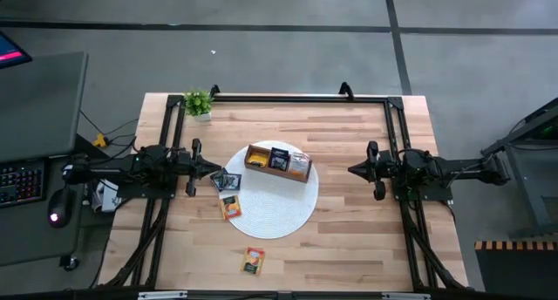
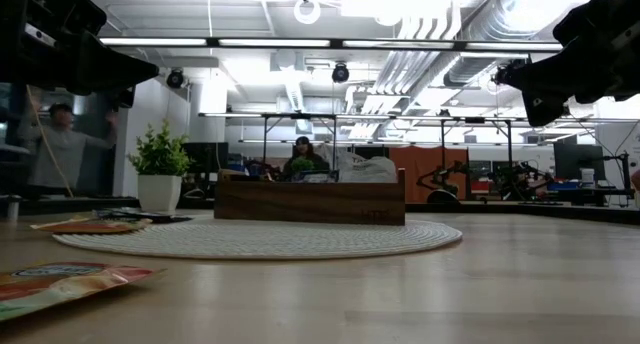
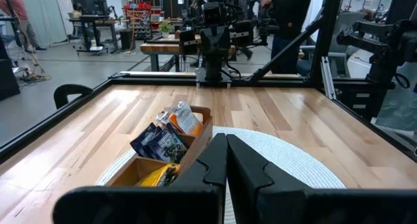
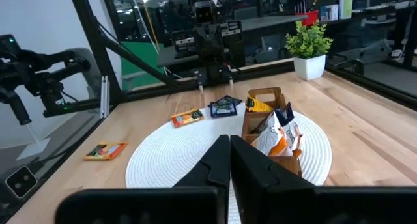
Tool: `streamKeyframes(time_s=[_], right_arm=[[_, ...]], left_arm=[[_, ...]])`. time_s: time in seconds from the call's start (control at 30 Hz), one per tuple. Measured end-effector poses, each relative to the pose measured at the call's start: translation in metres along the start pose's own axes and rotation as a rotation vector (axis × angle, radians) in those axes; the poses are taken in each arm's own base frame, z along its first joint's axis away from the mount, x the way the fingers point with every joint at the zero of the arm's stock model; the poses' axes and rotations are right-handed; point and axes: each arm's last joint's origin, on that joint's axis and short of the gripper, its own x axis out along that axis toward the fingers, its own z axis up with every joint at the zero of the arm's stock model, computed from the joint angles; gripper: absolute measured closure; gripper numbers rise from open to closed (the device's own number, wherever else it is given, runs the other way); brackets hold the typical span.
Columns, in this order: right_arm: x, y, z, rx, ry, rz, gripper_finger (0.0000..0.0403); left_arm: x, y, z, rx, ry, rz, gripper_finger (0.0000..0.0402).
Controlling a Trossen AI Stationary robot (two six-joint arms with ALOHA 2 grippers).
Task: Pick & Place Tea
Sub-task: Put the blue tea bag into the middle section of the wooden organizer
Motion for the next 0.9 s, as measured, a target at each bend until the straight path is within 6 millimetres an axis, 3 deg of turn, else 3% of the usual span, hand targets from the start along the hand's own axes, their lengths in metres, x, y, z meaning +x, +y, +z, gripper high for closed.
streamKeyframes(time_s=[0.9], right_arm=[[0.0, -0.0001, -0.0003, 0.0, 0.002, -0.002, 0.0395]], left_arm=[[0.0, 0.0, -0.0001, 0.0, 0.001, 0.0, 0.0401]])
